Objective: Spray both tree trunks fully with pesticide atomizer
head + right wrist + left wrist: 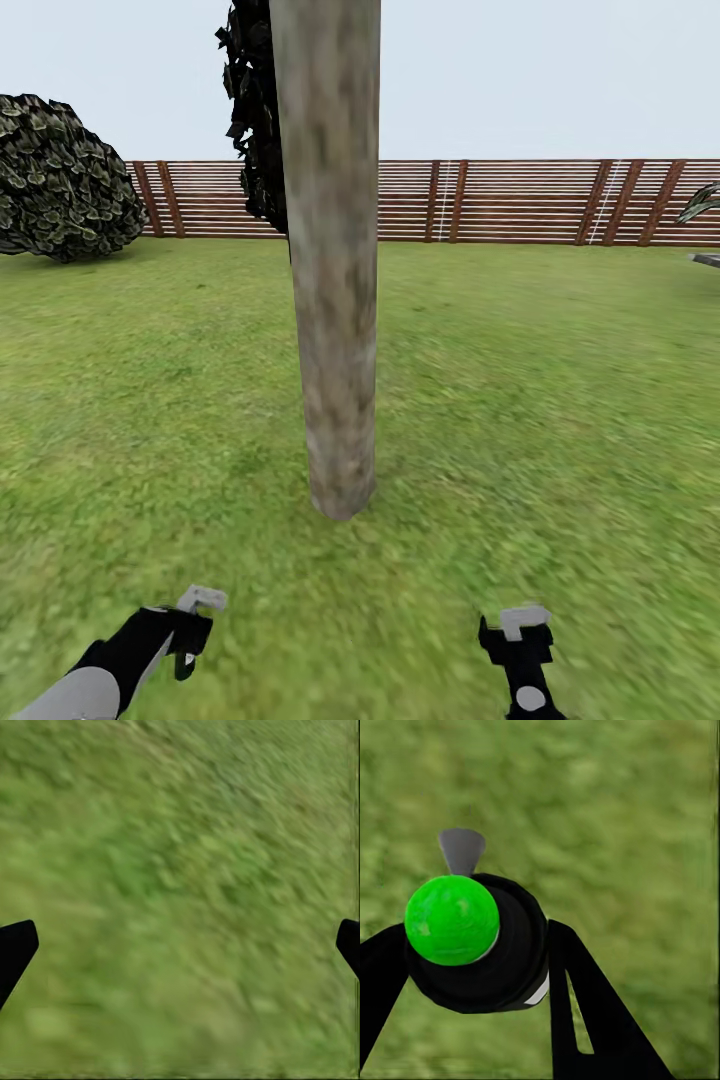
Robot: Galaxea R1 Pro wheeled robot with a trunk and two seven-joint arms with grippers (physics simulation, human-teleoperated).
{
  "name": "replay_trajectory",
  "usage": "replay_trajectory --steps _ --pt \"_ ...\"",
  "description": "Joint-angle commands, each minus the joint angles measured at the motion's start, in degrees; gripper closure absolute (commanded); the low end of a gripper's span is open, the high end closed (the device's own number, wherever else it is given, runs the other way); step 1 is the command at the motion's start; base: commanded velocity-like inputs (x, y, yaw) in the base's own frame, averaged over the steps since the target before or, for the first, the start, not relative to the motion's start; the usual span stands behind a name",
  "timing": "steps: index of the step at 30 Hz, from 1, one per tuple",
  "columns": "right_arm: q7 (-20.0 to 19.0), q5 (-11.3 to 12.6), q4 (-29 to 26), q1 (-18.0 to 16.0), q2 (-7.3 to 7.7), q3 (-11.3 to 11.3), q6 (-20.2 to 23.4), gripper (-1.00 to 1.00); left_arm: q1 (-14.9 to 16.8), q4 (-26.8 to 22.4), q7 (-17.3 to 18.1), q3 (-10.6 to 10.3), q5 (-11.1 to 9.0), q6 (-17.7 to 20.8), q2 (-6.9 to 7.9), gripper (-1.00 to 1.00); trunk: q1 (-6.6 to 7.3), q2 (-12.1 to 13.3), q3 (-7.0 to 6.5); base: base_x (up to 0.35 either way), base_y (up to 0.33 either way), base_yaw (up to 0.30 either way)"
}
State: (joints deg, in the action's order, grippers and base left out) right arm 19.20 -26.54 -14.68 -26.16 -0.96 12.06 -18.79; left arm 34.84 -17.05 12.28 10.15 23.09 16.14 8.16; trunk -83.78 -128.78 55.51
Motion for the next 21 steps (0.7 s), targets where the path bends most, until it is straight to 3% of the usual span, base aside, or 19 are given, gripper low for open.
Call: replay_trajectory --steps 1,2,3,6,9,15,21 --pt "0.1 -0.2 0.1 0.2 0.02 0.4 -0.5 -1.0 0.0 -0.2 0.6 0.5 -0.2 0.9 -0.28 1.0 0.01 0.0 0.05 0.0 0.0 0.0" --pt "0.1 0.1 0.1 0.3 0.0 0.3 -1.0 -1.0 0.1 -0.3 0.7 0.4 -0.7 1.2 -0.75 1.0 0.01 0.0 0.05 0.0 0.0 0.0" --pt "0.1 0.3 0.0 0.4 -0.22 0.3 -1.9 -1.0 0.1 -0.6 0.8 0.2 -1.2 1.7 -2.12 1.0 0.01 0.0 0.05 0.0 0.0 0.0" --pt "0.1 0.5 0.0 0.5 -0.7 0.2 -2.7 -1.0 0.4 -0.9 0.9 0.1 -1.5 2.2 -3.65 1.0 0.01 0.0 0.05 0.0 0.0 0.0" --pt "0.1 0.5 0.0 0.5 -0.63 0.4 -3.0 -1.0 0.7 -1.3 0.9 -0.2 -1.5 5.5 -5.6 1.0 0.01 0.0 0.05 0.013 0.0 0.0" --pt "0.1 0.1 1.0 0.6 -0.29 0.3 -3.0 -1.0 0.8 -7.2 0.8 -0.4 -1.3 14.6 -6.28 1.0 0.01 0.0 0.05 0.242 -0.116 0.0" --pt "0.3 0.4 5.2 0.6 -0.24 0.3 -3.1 -1.0 0.4 -9.9 0.9 -0.5 -1.4 16.5 -6.31 1.0 0.01 0.0 0.05 0.285 -0.204 -0.056"
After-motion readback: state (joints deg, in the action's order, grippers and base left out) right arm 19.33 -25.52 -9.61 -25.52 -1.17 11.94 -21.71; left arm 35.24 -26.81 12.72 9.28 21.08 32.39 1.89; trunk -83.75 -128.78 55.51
